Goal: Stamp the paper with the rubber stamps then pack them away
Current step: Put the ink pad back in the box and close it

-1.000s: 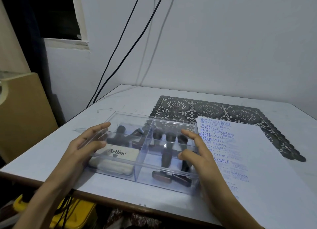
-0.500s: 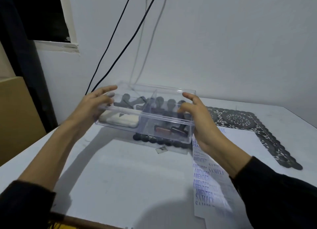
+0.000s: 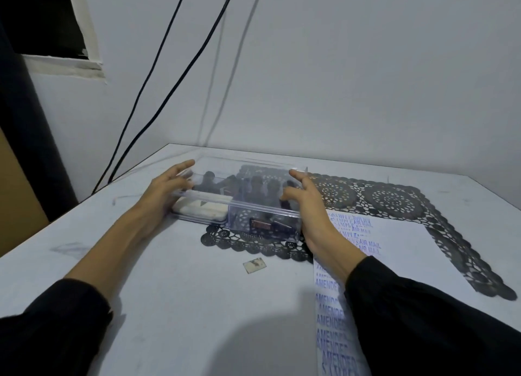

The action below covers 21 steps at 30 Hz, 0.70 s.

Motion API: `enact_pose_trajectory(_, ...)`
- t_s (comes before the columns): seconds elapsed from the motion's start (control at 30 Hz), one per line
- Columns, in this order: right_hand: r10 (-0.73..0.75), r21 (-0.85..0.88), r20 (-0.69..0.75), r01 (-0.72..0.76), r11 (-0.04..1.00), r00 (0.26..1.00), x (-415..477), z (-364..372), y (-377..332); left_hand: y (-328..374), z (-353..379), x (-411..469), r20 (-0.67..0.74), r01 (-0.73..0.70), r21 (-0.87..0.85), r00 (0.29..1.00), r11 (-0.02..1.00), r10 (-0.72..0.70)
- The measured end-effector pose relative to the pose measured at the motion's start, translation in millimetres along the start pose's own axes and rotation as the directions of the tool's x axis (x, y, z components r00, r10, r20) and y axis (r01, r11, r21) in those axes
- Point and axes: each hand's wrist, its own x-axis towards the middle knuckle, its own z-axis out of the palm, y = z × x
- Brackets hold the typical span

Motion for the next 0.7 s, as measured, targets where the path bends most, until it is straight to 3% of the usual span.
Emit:
enact_pose_trajectory(0.57, -0.012, 0.055, 0.016, 0.011, 0.998, 1.0, 5, -3, 10, -6, -7, -3, -0.071, -0.086, 0.118, 0.993, 0.989, 0.095)
enact_pose_trajectory(0.7, 0.054, 0.046, 0.056, -0.057, 0.997, 0.997, 10, -9, 6, -9, -6, -3, -0.088, -0.091, 0.126, 0.991, 0.988, 0.103)
